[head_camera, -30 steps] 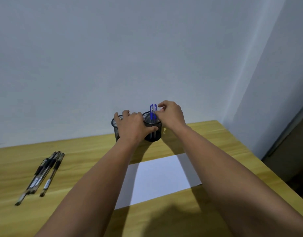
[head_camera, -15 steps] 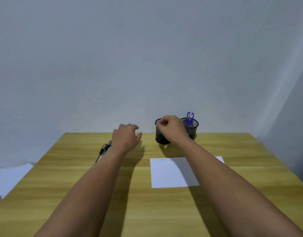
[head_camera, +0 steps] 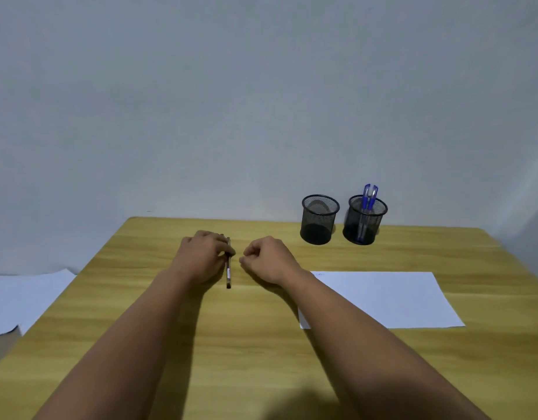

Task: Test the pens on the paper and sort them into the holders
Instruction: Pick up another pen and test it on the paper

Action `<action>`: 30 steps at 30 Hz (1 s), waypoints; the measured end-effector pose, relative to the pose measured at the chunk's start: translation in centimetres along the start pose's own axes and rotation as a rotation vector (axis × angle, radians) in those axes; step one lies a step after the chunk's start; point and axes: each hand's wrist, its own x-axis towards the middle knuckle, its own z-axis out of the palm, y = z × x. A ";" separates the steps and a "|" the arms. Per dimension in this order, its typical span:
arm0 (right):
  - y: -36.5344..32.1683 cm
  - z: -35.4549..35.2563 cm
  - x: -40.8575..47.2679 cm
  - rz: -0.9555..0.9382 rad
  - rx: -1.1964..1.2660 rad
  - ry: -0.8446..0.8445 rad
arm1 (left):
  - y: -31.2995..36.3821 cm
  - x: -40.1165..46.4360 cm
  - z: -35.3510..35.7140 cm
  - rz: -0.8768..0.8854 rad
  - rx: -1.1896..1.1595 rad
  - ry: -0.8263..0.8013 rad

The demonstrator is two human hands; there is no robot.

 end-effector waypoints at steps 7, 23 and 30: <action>0.1 0.5 -0.1 -0.018 -0.185 0.050 | 0.8 1.2 0.9 0.070 0.001 0.081; 3.0 -9.4 -4.6 0.239 1.017 0.338 | 9.2 1.5 -3.9 0.272 -0.245 0.354; 2.4 -11.4 -7.0 0.211 1.124 0.439 | 14.2 0.0 -6.1 0.229 -0.462 0.280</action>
